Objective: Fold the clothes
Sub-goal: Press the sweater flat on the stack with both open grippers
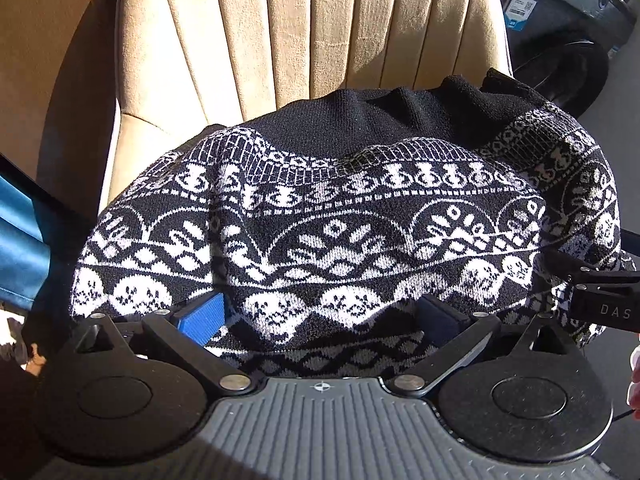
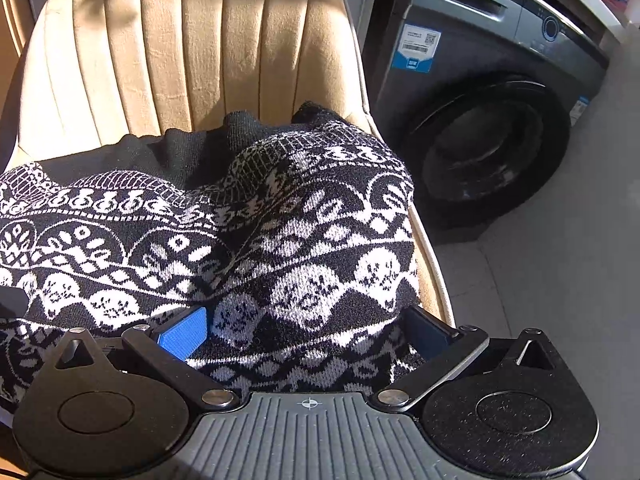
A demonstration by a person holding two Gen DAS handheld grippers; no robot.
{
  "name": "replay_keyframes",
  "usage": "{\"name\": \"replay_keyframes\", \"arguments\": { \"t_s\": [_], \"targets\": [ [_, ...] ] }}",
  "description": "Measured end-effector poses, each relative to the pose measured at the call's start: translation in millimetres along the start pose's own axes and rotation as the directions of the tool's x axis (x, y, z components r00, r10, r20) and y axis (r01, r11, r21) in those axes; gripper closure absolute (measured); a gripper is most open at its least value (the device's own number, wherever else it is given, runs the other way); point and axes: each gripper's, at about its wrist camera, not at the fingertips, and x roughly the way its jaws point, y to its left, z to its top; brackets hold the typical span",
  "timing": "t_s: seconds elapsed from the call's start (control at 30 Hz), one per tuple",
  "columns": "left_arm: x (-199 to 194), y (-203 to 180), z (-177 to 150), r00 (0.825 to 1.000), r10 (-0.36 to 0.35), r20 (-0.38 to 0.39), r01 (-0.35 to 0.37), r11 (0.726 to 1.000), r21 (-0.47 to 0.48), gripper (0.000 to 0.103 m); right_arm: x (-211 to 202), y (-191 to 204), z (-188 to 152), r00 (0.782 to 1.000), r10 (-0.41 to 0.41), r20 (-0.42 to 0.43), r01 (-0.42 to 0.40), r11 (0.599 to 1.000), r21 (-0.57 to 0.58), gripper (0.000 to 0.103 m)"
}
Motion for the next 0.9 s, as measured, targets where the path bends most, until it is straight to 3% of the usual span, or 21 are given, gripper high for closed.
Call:
{"name": "replay_keyframes", "arguments": {
  "t_s": [0.47, 0.9],
  "targets": [
    [6.9, -3.6, 4.3, 0.999, 0.042, 0.005, -0.042, 0.997, -0.062, 0.0, 6.1, -15.8, 5.4, 0.998, 0.06, -0.029, -0.058, 0.996, 0.065, 0.001],
    [-1.4, -8.3, 5.3, 0.997, 0.071, 0.007, -0.07, 0.995, -0.074, 0.0, -11.1, -11.2, 7.0, 0.999, 0.021, -0.026, -0.019, 0.997, 0.07, 0.001]
  ]
}}
